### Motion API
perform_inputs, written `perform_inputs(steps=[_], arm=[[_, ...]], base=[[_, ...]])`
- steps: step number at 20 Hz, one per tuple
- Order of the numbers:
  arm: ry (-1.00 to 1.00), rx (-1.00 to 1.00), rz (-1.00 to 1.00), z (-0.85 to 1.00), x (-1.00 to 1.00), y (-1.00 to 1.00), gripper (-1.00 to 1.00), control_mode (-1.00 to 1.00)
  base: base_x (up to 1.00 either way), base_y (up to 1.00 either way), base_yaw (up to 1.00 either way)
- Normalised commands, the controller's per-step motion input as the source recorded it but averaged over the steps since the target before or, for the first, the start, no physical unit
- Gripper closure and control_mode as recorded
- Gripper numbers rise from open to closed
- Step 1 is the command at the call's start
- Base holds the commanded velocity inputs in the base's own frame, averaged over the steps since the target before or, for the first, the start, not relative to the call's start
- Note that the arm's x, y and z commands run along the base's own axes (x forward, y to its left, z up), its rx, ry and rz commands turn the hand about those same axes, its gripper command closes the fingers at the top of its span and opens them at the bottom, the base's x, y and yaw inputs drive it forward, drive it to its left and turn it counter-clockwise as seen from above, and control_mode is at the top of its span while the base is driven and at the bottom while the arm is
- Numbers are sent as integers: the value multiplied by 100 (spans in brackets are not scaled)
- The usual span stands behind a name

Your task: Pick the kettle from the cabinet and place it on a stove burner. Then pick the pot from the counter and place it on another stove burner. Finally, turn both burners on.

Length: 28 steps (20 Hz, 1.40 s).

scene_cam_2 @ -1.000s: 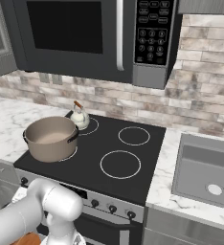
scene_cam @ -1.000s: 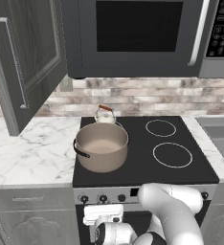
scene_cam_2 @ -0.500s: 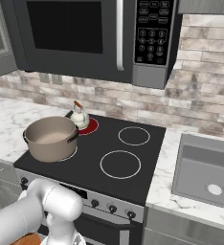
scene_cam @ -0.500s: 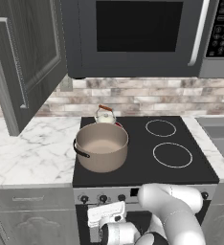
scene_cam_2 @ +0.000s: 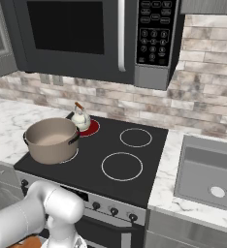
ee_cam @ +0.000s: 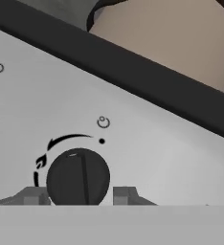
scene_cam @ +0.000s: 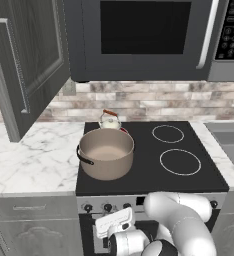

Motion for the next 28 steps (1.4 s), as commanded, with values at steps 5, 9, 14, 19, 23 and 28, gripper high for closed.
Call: perform_inputs(steps=[5, 9, 14, 19, 23, 28], arm=[[7, -12, -2, -2, -13, 0, 100, -100], [2, 0, 0, -5, -6, 0, -100, -100], [0, 4, 0, 0, -20, 0, -100, -100], [0, 5, 0, -6, -41, 0, -100, -100], [0, 3, 0, -2, -54, 6, -100, -100], [1, 0, 4, -6, -49, 26, -100, -100]], base=[[0, 0, 0], [0, 0, 0], [0, 0, 0], [0, 0, 0], [0, 0, 0], [0, 0, 0]])
